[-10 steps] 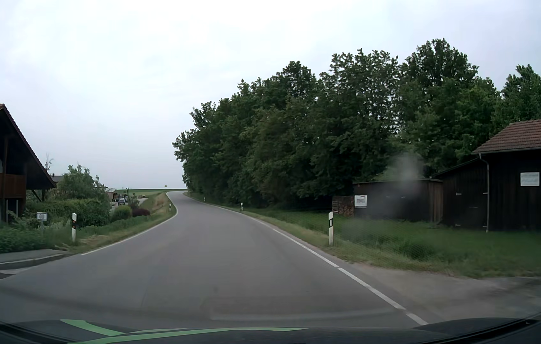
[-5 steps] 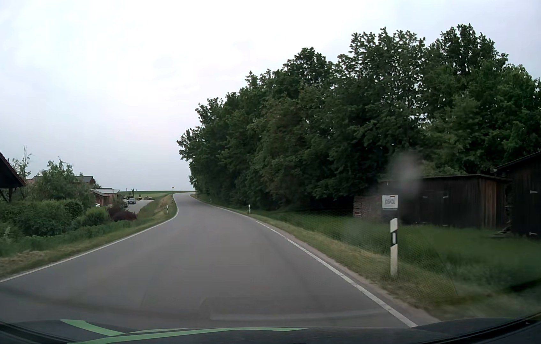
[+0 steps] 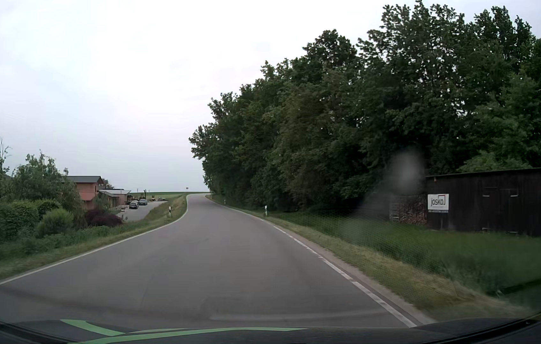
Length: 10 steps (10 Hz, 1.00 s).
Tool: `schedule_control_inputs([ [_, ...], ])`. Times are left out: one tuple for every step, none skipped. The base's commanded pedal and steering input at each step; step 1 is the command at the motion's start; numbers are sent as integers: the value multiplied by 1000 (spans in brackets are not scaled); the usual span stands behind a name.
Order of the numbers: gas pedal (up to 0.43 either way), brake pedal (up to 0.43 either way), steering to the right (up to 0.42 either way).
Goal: Follow the waypoints while adhering to traffic rules and regulations
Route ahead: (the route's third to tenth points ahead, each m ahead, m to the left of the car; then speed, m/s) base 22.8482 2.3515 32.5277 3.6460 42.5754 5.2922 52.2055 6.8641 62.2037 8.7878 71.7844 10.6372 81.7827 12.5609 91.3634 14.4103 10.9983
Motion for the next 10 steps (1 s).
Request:
schedule_control_inputs([
  [118, 0, -43],
  [118, 0, -42],
  [118, 0, -42],
  [118, 0, -39],
  [118, 0, -37],
  [118, 0, -34],
  [118, 0, -32],
  [118, 0, -31],
  [130, 0, -31],
  [157, 0, -30],
])
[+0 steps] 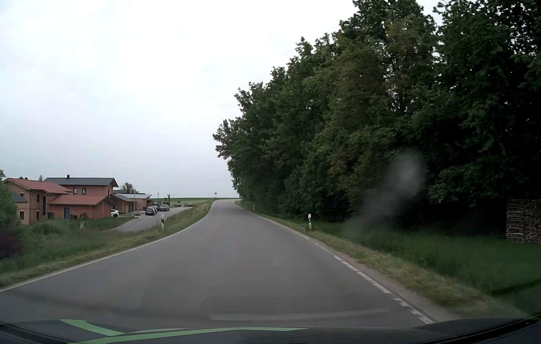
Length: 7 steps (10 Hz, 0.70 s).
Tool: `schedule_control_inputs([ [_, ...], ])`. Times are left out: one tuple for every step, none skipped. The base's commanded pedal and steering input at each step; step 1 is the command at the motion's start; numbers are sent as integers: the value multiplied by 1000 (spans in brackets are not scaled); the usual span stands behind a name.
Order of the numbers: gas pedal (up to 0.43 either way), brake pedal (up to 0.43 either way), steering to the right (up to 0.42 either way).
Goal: Follow the waypoints while adhering to traffic rules and regulations
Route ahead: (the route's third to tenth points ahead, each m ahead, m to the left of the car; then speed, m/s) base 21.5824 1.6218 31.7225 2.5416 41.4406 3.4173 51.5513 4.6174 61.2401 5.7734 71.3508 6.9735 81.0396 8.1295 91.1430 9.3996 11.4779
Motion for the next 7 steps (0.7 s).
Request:
schedule_control_inputs([
  [157, 0, -27],
  [157, 0, -25],
  [157, 0, -24],
  [157, 0, -22],
  [157, 0, -19],
  [157, 0, -17],
  [157, 0, -16],
])
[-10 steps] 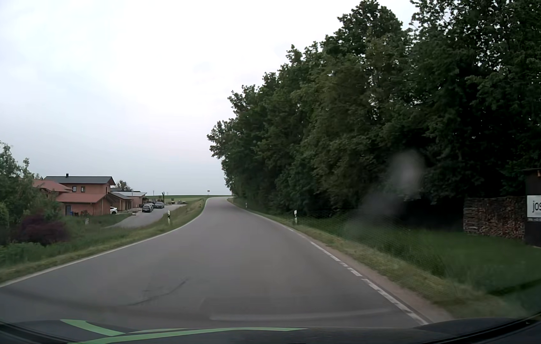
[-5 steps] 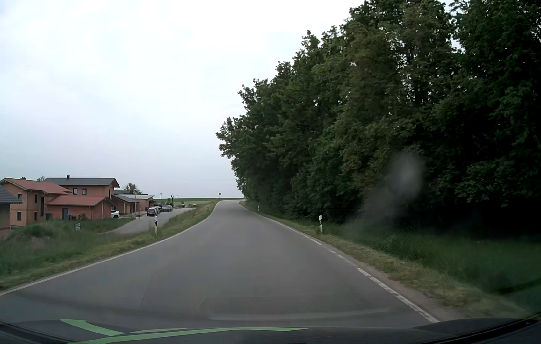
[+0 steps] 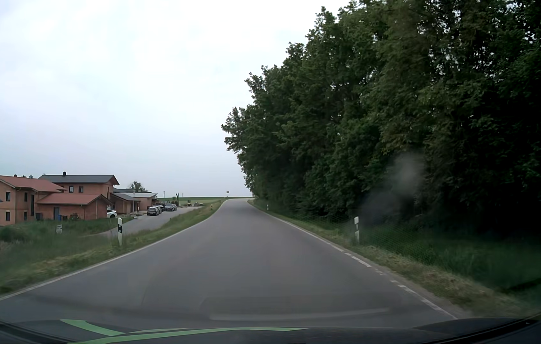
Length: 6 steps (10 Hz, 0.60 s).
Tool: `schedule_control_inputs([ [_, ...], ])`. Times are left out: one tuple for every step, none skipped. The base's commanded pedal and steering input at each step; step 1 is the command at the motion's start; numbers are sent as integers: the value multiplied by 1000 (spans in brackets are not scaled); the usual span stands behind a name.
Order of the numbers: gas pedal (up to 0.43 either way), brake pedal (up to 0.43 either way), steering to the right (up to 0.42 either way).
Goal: Follow the waypoints while adhering to traffic rules and regulations
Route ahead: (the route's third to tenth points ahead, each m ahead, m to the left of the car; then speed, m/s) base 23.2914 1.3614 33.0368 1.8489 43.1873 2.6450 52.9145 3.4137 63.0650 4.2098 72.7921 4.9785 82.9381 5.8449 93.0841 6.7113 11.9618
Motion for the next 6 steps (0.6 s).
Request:
schedule_control_inputs([
  [157, 0, -15],
  [157, 0, -15],
  [157, 0, -15],
  [157, 0, -15],
  [157, 0, -15],
  [157, 0, -13],
])
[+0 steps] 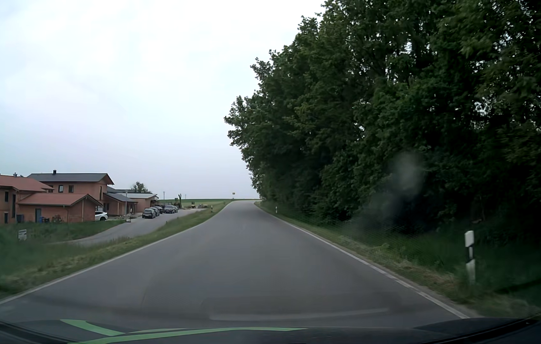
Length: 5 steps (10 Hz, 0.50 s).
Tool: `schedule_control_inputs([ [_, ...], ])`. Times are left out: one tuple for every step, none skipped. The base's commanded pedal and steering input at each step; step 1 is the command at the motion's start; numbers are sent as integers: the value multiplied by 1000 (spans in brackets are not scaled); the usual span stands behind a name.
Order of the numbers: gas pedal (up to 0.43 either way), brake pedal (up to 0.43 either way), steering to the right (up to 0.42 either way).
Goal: Follow the waypoints while adhering to traffic rules and regulations
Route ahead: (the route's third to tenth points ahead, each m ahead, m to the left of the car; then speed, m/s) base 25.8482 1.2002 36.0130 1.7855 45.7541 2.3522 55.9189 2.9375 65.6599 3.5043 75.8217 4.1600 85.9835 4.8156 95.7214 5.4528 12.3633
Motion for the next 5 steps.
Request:
schedule_control_inputs([
  [157, 0, -11],
  [157, 0, -11],
  [157, 0, -11],
  [157, 0, -11],
  [157, 0, -11],
])
